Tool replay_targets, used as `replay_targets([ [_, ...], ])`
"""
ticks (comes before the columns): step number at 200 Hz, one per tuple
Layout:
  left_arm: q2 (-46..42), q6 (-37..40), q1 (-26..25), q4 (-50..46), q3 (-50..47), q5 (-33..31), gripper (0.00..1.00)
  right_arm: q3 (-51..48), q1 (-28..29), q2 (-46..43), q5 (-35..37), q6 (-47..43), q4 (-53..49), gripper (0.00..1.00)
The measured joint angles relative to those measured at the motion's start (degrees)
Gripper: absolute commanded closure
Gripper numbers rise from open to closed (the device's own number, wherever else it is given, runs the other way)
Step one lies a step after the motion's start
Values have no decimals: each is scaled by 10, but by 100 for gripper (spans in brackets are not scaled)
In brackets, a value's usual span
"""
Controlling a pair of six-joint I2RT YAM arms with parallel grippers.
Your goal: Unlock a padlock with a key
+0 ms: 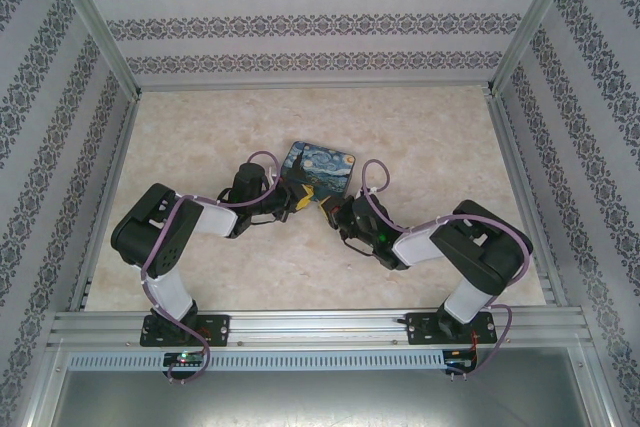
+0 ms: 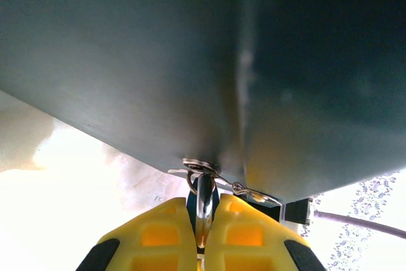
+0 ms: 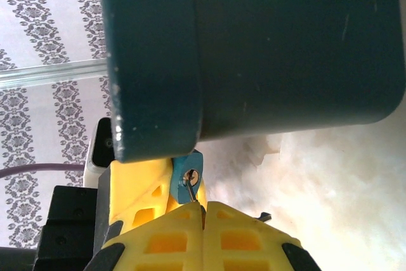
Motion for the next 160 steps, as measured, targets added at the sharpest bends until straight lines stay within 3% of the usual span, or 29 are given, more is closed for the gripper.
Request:
replay_targets([
  [160, -10, 0, 5, 1, -3, -20, 100, 29, -22, 33, -34, -6, 13, 100],
])
